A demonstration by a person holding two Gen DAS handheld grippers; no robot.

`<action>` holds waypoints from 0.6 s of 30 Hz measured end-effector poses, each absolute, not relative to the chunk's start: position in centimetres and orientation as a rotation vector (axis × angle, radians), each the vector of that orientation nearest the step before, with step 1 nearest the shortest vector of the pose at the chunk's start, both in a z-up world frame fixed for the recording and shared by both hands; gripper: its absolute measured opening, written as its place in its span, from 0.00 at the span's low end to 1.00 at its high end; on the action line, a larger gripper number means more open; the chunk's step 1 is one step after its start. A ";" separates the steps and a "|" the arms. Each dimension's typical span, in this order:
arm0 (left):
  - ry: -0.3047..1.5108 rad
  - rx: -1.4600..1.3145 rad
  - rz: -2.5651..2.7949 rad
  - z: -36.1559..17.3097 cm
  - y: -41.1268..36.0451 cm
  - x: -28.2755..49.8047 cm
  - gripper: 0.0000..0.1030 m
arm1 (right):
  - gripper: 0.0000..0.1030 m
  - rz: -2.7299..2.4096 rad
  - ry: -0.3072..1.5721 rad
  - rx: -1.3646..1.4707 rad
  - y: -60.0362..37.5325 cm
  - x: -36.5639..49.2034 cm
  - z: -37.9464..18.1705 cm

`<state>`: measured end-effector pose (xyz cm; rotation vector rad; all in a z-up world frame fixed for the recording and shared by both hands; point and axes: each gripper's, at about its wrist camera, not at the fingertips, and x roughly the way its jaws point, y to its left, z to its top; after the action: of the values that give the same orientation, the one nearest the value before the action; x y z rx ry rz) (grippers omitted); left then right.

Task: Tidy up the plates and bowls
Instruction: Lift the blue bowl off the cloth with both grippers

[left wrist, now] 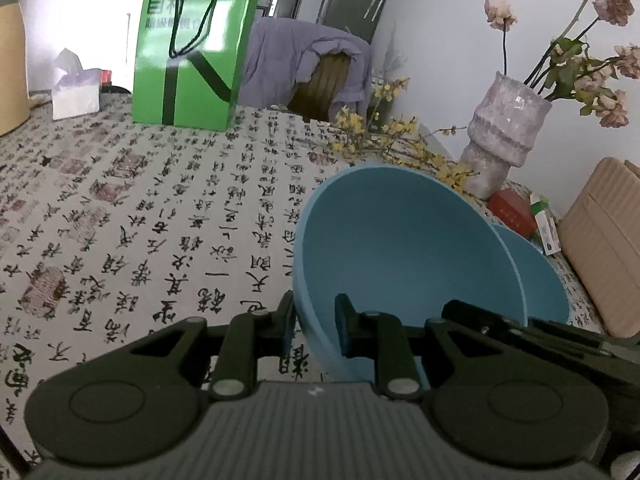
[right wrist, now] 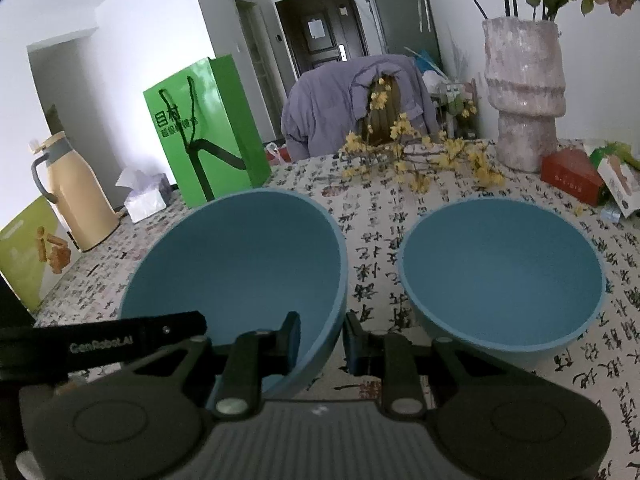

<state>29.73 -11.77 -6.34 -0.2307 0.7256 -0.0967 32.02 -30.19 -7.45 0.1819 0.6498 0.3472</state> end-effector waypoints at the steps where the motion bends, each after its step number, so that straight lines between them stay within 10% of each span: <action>1: 0.723 -0.228 -0.095 -6.1 -11.8 29.6 0.20 | 0.22 0.348 0.644 0.180 -30.2 31.9 -7.3; 18: 0.695 -0.203 -0.080 -3.9 -12.2 27.2 0.20 | 0.22 0.355 0.593 0.192 -30.3 29.6 -4.9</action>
<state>27.19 -12.22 -3.90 -0.2026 0.6948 -0.0803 29.60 -30.35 -4.88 0.1922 0.5928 0.3547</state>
